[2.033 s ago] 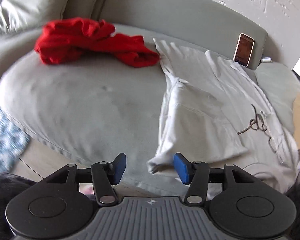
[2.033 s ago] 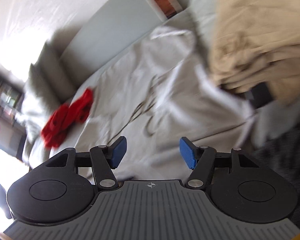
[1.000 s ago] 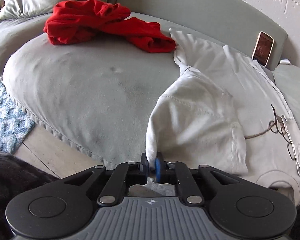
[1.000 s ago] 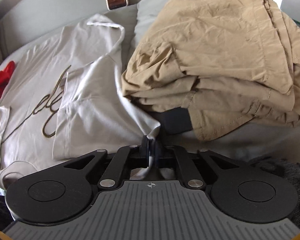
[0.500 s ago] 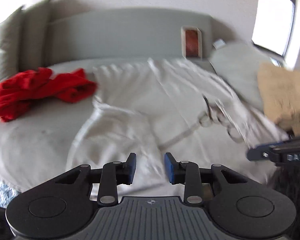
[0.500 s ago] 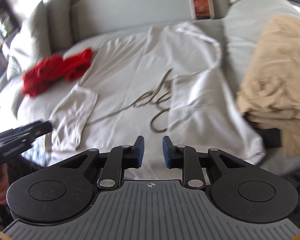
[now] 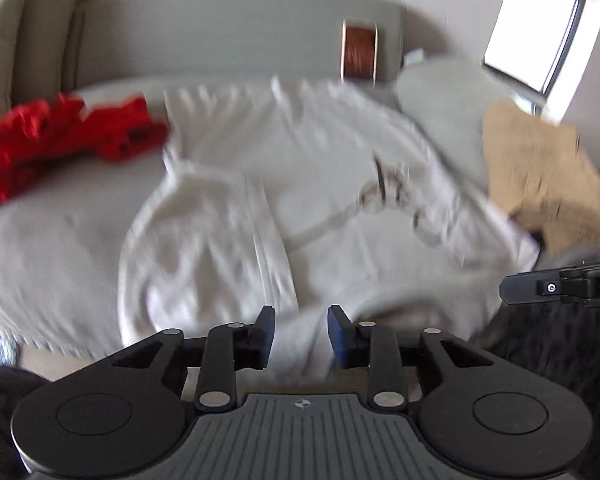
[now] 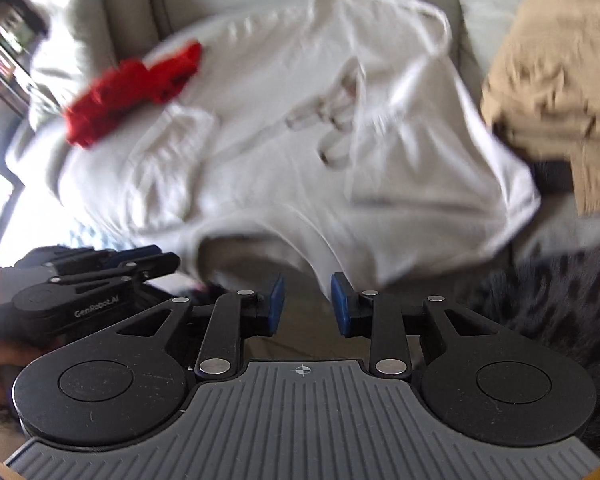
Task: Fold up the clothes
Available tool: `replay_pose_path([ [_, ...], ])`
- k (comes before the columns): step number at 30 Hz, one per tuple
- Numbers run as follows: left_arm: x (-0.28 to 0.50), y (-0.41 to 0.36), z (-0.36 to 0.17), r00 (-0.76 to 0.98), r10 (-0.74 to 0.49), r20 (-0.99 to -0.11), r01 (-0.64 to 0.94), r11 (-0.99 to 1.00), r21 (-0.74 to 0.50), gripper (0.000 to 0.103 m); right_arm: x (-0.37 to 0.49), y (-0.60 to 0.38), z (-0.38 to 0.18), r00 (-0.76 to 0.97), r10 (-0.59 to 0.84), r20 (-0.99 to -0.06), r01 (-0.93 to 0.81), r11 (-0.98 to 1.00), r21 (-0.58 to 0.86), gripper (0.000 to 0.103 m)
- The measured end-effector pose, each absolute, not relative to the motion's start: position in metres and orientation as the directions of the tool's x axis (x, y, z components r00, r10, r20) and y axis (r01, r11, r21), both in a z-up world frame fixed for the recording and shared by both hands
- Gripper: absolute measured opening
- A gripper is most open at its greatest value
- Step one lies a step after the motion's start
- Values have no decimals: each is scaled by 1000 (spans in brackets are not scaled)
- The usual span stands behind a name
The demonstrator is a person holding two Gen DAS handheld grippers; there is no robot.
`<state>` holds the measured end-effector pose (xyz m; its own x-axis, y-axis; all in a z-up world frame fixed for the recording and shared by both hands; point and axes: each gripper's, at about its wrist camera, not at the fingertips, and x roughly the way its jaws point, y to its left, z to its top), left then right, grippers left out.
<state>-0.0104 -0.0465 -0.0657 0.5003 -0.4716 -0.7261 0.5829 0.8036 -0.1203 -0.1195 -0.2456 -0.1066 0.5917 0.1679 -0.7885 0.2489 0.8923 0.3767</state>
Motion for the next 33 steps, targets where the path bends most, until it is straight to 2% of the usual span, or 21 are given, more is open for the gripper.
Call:
replay_pose_path([
  [3, 0, -34, -26, 594, -490, -639, 548, 827, -125, 33, -119, -248, -57, 684, 154, -713, 197, 902, 384, 41],
  [11, 45, -30, 48, 743, -472, -474, 478, 871, -117, 42, -93, -262, 53, 846, 31, -532, 122, 961, 250, 55],
  [13, 68, -38, 53, 764, -448, -465, 449, 886, -114, 47, -77, -268, 76, 865, 20, -501, 115, 965, 237, 58],
  [15, 95, -43, 52, 773, -423, -473, 415, 901, -127, 47, -57, -275, 92, 876, 38, -481, 96, 963, 251, 64],
  [18, 146, -54, 32, 766, -363, -531, 340, 929, -145, 47, -15, -290, 100, 870, 58, -489, 99, 952, 290, 64],
  [22, 221, -71, -15, 732, -263, -628, 234, 963, -130, 44, 55, -316, 73, 827, 40, -561, 171, 933, 318, 64],
  [26, 288, -89, -64, 698, -229, -678, 201, 972, -121, 43, 134, -353, 10, 723, 16, -691, 290, 901, 324, 64],
  [29, 321, -93, -91, 675, -253, -693, 202, 967, -156, 42, 190, -376, -46, 652, -74, -754, 332, 922, 197, 57],
  [33, 350, -97, -105, 634, -302, -712, 235, 952, -195, 41, 245, -393, -113, 607, -174, -775, 260, 966, -14, 53],
])
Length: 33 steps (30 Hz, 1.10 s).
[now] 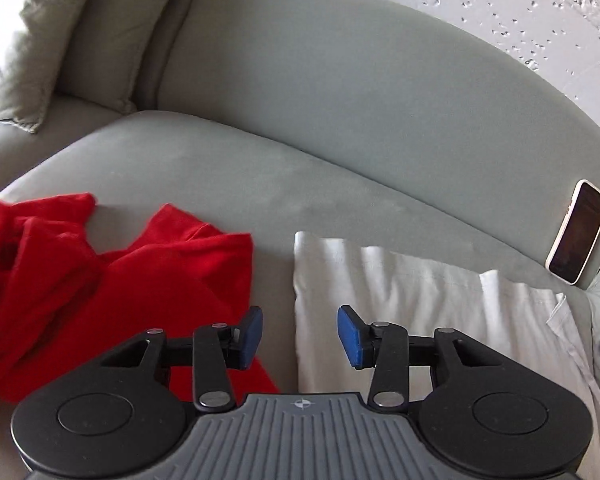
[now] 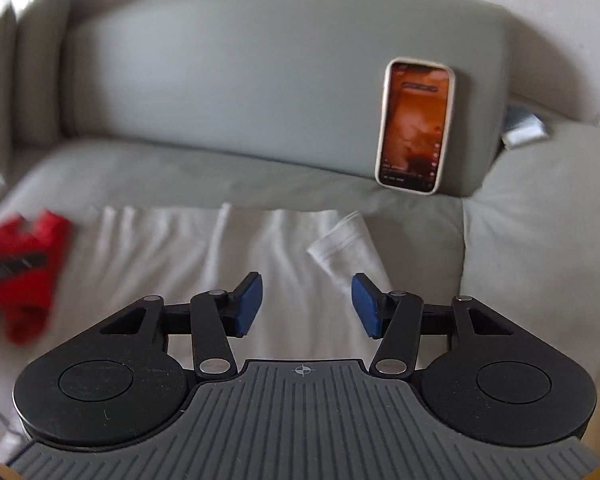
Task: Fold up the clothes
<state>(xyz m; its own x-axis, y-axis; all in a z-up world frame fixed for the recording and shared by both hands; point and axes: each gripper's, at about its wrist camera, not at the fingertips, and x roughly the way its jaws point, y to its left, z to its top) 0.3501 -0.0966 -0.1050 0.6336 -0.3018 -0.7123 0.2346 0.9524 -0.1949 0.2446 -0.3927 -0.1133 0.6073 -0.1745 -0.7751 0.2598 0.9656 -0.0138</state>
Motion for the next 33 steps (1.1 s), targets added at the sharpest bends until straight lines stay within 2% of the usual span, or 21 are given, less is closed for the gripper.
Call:
replay_pose_path([
  [4, 368, -109, -118, 651, -288, -702, 285, 950, -126, 41, 267, -395, -158, 607, -204, -768, 174, 977, -122, 53],
  [8, 375, -115, -133, 640, -272, -718, 251, 958, -140, 41, 277, -396, -182, 595, -218, -773, 110, 975, -191, 58],
  [12, 377, -123, -136, 655, -258, -710, 244, 962, -124, 41, 285, -401, -191, 596, -256, -761, 73, 961, -266, 59],
  [16, 383, -128, -138, 664, -260, -701, 246, 961, -124, 41, 297, -407, -192, 598, -326, -733, 100, 937, -335, 55],
  [19, 389, -128, -142, 663, -254, -704, 251, 962, -111, 43, 300, -408, -193, 611, -336, -716, 112, 933, -342, 38],
  [21, 396, -125, -145, 652, -252, -715, 232, 964, -128, 44, 298, -408, -192, 624, -364, -692, 139, 923, -360, 19],
  [22, 399, -123, -147, 648, -251, -719, 219, 966, -140, 45, 296, -411, -191, 627, -374, -683, 165, 921, -353, 6],
  [26, 408, -114, -150, 636, -279, -720, 188, 960, -206, 46, 288, -451, -185, 610, -393, -688, 349, 913, -212, 5],
  [30, 417, -109, -155, 622, -327, -712, 175, 944, -281, 47, 278, -506, -189, 586, -332, -739, 523, 852, 32, 5],
  [33, 425, -104, -161, 604, -376, -702, 162, 921, -354, 48, 268, -533, -195, 605, -264, -751, 582, 791, 190, 5],
])
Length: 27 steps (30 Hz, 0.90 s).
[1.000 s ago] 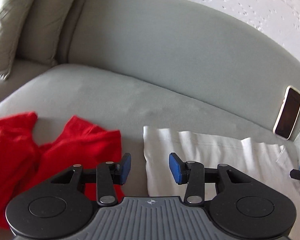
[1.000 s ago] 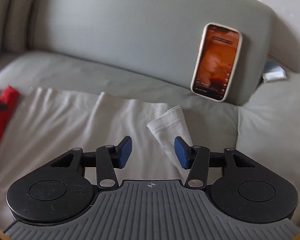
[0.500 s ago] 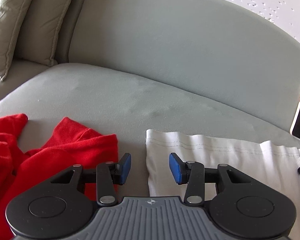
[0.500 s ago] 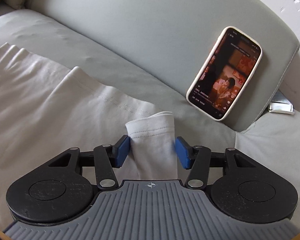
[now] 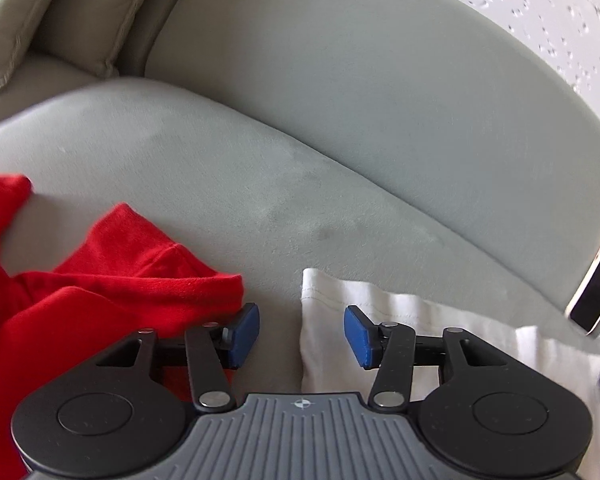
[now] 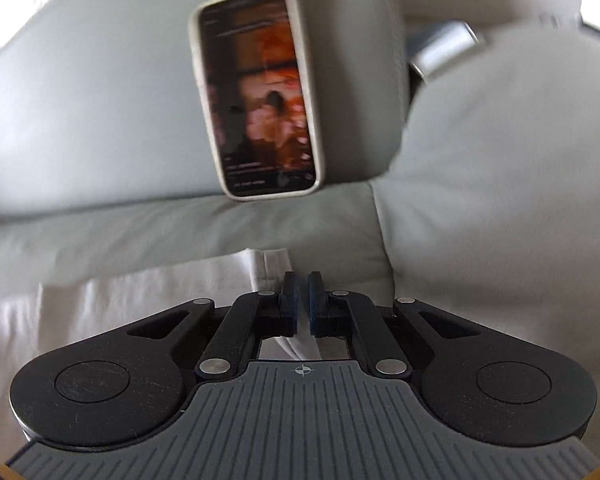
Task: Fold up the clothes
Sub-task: 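Grasp the collar end with the right gripper while the left gripper grasps beside it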
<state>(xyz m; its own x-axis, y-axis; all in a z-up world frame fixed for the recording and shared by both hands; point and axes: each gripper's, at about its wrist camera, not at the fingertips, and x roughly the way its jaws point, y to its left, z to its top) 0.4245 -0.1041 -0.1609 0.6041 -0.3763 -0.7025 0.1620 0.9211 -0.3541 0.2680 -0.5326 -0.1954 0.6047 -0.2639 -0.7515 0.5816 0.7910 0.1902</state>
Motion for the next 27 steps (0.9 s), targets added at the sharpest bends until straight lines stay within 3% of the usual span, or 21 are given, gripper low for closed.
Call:
replay_pose_path([
  [5, 438, -101, -166, 569, -451, -687, 153, 879, -451, 48, 266, -535, -197, 613, -238, -753, 582, 781, 227, 6],
  [12, 444, -120, -169, 575, -432, -695, 198, 898, -394, 46, 270, -538, -197, 618, -223, -754, 582, 775, 248, 7],
  [15, 441, -128, -167, 592, -423, -687, 233, 905, -356, 1, 271, -539, -195, 623, -226, -749, 583, 773, 251, 6],
  [24, 417, -125, -132, 648, -456, -610, 266, 886, -379, 1, 261, -527, -162, 655, -286, -700, 577, 787, 219, 1],
  [25, 415, -125, -132, 645, -458, -611, 269, 885, -380, 1, 261, -528, -160, 652, -255, -714, 566, 790, 235, 5],
  [27, 414, -124, -135, 641, -453, -620, 261, 888, -379, 1, 260, -530, -159, 646, -199, -737, 560, 780, 280, 28],
])
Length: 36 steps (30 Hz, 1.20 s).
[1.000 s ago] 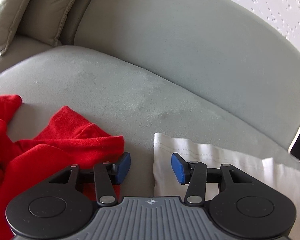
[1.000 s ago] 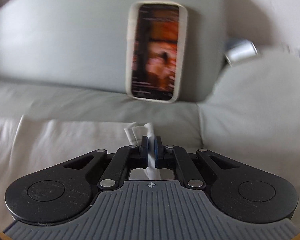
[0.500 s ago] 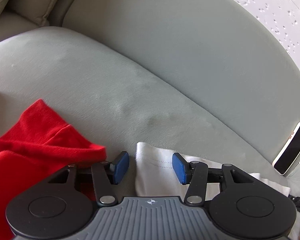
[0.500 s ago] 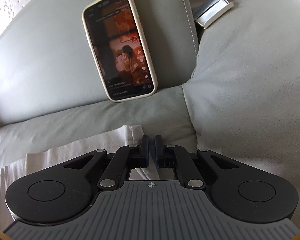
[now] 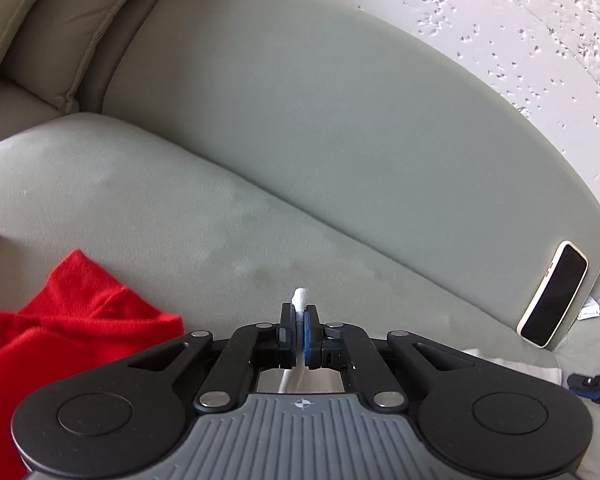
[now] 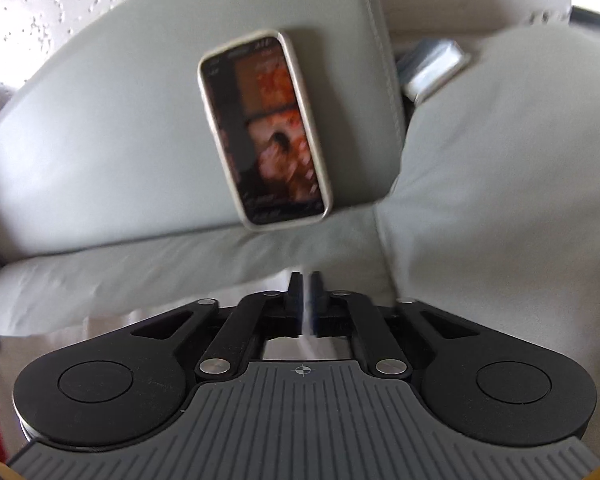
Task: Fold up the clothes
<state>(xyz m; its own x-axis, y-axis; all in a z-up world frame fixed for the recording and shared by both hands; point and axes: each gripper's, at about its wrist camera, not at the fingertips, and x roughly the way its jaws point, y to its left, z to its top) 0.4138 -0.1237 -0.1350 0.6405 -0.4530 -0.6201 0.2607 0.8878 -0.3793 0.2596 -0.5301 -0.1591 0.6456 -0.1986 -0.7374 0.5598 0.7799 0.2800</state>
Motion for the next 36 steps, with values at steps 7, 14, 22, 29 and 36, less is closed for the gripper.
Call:
replay_pose_path([
  [7, 417, -125, -138, 637, -447, -629, 249, 891, -380, 1, 274, -527, -170, 633, -222, -741, 568, 784, 250, 49],
  [14, 425, -126, -153, 601, -443, -665, 237, 894, -381, 2, 298, -522, -188, 594, -276, -756, 538, 834, 118, 36],
  [22, 439, -94, -164, 568, -495, -658, 82, 829, -553, 43, 290, -527, -188, 609, -254, -751, 526, 838, 142, 30],
  [29, 436, -110, -168, 572, -483, -663, 157, 858, -489, 42, 287, -528, -190, 627, -255, -736, 534, 828, 168, 29],
  [36, 426, -128, -164, 593, -441, -674, 262, 897, -357, 2, 289, -523, -191, 620, -291, -729, 528, 842, 113, 10],
])
